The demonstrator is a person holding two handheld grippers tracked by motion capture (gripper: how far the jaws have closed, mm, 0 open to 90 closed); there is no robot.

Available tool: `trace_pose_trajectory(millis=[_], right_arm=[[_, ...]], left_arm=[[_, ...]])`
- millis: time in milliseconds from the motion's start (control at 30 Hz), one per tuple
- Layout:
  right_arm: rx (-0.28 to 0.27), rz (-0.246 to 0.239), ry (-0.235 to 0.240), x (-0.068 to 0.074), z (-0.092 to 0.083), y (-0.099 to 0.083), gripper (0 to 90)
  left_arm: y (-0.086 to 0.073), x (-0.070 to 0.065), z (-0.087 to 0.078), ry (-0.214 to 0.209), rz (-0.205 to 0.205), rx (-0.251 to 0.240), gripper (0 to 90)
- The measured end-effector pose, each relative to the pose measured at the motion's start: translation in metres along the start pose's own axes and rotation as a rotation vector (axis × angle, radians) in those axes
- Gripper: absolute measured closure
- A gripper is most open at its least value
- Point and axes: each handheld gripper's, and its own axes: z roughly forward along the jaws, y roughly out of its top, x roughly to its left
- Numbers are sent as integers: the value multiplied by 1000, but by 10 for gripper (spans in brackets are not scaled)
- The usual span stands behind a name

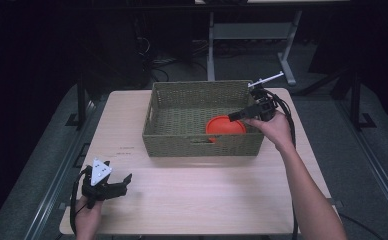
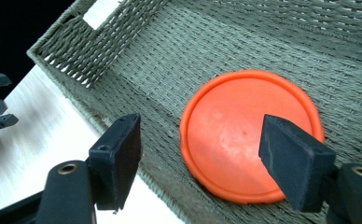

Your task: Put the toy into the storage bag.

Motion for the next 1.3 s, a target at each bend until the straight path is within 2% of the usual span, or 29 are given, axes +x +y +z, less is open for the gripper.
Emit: trace_pose_trajectory(millis=[367,733,1167,1300], right_arm=[[-14,-23,25,8,-12,-8,282],[-11,-53,30,15,-20,-16,278],[-39,-100,60,25,-37,-35,269],[-27,-124,61,30,-41,-42,261]], left_arm=[[0,0,0,0,4,6,128],[0,0,0,2,4,5,128],[0,0,0,2,0,4,128],[0,0,0,2,1,7,128]])
